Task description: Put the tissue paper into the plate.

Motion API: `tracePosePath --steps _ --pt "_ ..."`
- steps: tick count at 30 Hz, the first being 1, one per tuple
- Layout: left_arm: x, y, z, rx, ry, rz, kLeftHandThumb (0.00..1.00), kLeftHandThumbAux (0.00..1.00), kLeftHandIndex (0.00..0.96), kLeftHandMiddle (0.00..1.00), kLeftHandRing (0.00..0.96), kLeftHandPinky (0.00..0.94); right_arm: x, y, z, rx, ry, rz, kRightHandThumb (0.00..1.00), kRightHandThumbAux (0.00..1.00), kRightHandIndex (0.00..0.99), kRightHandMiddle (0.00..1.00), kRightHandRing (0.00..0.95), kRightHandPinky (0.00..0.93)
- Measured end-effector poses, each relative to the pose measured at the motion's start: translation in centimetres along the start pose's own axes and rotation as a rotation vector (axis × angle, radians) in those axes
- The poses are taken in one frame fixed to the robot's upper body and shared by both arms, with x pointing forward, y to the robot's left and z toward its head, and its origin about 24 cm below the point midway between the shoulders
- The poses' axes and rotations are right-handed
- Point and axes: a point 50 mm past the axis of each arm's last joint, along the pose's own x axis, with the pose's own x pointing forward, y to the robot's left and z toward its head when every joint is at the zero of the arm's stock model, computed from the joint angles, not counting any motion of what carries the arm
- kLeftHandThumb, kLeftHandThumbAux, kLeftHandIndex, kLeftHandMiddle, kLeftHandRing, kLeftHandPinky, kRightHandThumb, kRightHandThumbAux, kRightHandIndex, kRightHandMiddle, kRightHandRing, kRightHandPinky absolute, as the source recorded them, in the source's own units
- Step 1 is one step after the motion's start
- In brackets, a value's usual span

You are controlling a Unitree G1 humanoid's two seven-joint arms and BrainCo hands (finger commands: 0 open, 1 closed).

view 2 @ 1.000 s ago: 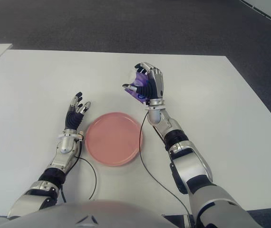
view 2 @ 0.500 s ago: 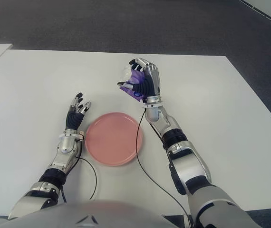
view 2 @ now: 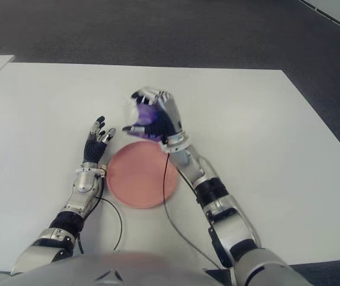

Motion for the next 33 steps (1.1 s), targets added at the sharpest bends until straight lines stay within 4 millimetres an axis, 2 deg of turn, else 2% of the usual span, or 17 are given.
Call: tracePosePath --steps 11,22,33 --pt "0.0 0.0 0.0 -0.003 0.001 0.001 0.0 0.438 0.0 0.0 0.0 0.0 -1.3 0.6 1.6 0.072 -0.044 0.225 0.854 0.678 0.398 0.53 0.821 0.771" --pt "0.1 -0.1 0.0 0.003 0.01 -0.003 0.0 0.43 0.0 0.0 0.0 0.0 -2.0 1.6 2.5 0.106 -0.066 0.526 0.855 0.677 0.399 0.526 0.782 0.747" --pt "0.1 -0.3 0.0 0.004 0.012 -0.005 0.0 0.434 0.0 0.0 0.0 0.0 -3.8 2.5 2.5 0.11 -0.024 0.609 0.855 0.676 0.401 0.524 0.777 0.762"
